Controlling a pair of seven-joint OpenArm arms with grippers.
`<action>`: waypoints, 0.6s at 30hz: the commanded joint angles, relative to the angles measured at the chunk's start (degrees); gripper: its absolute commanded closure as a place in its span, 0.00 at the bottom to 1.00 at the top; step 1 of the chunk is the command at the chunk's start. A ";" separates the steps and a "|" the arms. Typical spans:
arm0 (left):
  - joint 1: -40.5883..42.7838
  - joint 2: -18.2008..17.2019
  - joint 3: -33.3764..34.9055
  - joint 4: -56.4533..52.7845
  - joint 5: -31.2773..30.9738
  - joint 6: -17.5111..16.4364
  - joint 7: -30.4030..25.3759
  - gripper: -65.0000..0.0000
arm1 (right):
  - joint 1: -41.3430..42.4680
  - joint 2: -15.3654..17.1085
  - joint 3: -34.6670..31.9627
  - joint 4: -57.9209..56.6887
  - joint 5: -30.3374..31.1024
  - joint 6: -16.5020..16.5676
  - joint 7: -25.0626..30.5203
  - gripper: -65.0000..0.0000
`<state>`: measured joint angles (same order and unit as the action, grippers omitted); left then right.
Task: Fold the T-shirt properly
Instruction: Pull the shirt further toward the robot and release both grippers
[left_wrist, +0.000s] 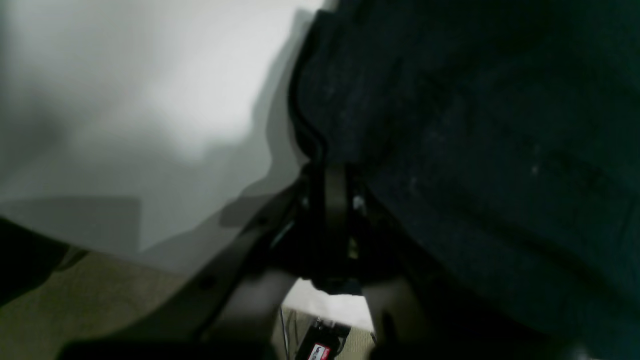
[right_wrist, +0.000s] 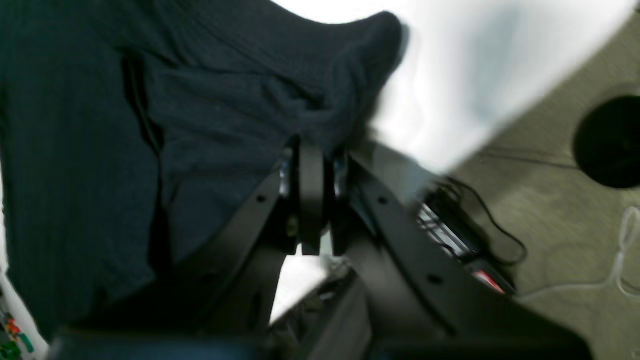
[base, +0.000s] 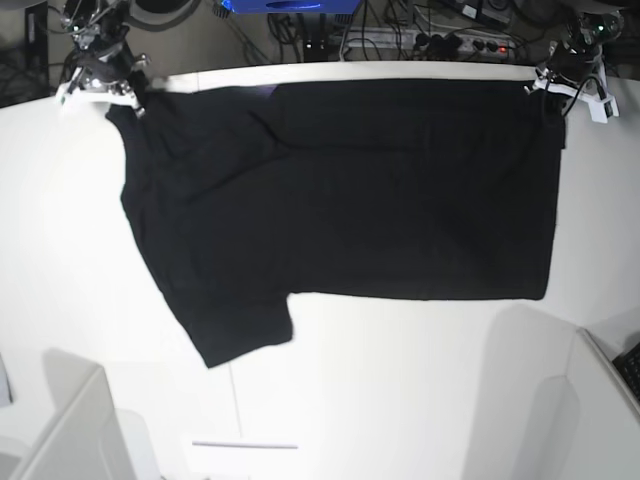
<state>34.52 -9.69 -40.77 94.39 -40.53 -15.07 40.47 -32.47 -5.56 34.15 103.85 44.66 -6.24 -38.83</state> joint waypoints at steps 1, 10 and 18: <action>0.86 -0.64 -0.41 1.30 -0.30 -0.18 -0.69 1.00 | -0.37 0.24 0.18 1.16 0.48 0.31 0.72 1.00; 0.86 -0.64 -0.41 1.83 -0.30 -0.18 -0.69 1.00 | -1.25 -0.28 0.18 1.16 0.48 0.31 0.19 1.00; 0.86 -0.55 -0.59 1.92 -0.30 -0.18 -0.69 1.00 | -0.10 -0.28 0.53 1.16 0.48 0.31 -3.32 1.00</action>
<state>34.94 -9.67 -40.80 95.20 -40.51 -15.07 40.53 -32.25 -5.93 34.30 103.94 44.80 -6.22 -42.28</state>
